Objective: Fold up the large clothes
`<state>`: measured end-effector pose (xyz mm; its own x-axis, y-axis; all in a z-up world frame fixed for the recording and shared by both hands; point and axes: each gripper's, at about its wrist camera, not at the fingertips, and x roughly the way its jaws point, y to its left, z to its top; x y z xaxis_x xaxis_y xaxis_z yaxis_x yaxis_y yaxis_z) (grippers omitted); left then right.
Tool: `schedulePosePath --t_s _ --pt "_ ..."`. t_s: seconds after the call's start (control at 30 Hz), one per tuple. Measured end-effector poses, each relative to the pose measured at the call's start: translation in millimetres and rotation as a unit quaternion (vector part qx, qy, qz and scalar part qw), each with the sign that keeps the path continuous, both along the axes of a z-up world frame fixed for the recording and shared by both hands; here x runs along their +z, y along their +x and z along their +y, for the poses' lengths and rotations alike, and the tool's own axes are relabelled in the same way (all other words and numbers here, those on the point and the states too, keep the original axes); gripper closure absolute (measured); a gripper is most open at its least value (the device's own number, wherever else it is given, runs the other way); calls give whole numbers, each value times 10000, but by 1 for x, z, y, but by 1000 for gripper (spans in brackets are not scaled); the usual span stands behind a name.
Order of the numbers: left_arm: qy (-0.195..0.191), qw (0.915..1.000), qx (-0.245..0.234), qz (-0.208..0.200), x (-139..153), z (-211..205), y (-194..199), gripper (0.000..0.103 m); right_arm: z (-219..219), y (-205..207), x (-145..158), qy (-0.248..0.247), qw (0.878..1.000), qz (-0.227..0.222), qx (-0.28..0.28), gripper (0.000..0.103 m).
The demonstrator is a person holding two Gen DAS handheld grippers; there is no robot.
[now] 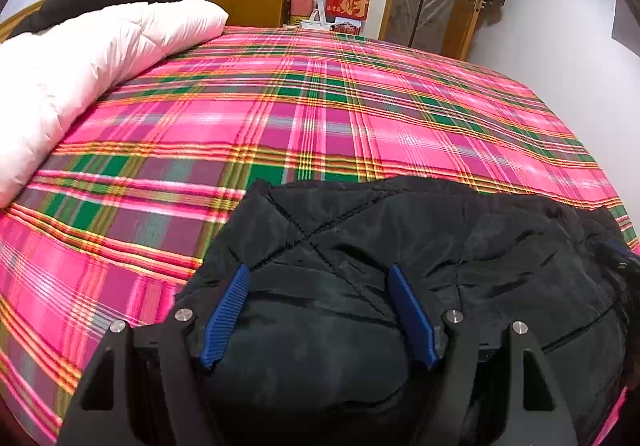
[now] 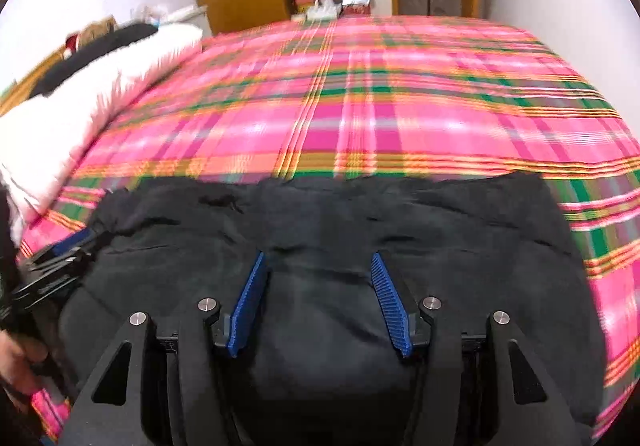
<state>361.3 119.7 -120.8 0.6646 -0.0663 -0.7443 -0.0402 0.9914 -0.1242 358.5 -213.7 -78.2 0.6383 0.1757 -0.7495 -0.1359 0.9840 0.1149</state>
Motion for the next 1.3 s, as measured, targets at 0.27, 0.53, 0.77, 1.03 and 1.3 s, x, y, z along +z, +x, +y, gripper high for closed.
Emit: schedulePosePath --t_s 0.27,0.53,0.77,1.03,1.3 --pt "-87 9994 320 25 5 22 1 28 -98 -17 -30 -165 9953 367 -885 48" --pt "-179 9995 243 -90 34 19 -42 30 -94 -60 21 -107 9975 -6 -700 47" --pt "58 9999 75 -85 40 14 -93 30 -92 -112 7 -212 9986 84 -478 47" --pt "-331 9979 248 494 -6 10 -61 31 -105 -91 -37 -370 9959 552 -621 47" --pt "-79 9984 134 539 -11 1 -54 30 -103 -84 -48 -475 9943 671 -680 47"
